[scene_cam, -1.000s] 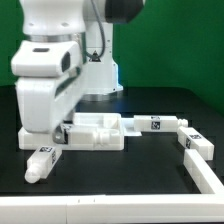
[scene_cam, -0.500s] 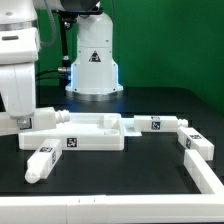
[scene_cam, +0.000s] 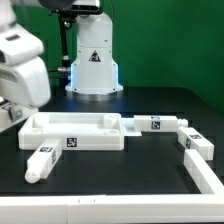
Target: Assemble desk
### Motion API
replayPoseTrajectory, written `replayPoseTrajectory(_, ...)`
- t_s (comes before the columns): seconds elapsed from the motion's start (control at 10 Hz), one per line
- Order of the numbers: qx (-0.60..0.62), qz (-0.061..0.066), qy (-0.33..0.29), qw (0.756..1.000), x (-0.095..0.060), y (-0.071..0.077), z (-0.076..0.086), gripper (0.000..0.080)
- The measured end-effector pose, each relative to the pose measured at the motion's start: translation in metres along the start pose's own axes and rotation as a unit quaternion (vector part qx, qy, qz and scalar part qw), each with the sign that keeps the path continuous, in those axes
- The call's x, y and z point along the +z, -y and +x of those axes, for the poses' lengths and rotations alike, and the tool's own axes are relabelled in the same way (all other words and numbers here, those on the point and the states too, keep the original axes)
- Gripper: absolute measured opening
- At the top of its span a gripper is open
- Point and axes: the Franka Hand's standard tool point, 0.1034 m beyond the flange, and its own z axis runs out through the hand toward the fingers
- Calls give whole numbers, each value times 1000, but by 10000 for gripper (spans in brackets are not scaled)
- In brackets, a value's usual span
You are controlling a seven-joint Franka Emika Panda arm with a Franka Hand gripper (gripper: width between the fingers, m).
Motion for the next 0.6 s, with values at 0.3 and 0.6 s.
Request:
replayPoseTrajectory(0.3,-85,9,-1,996,3,6,0,282)
replayPoseTrajectory(0.6,-215,10,-25,976,23,35,0,282)
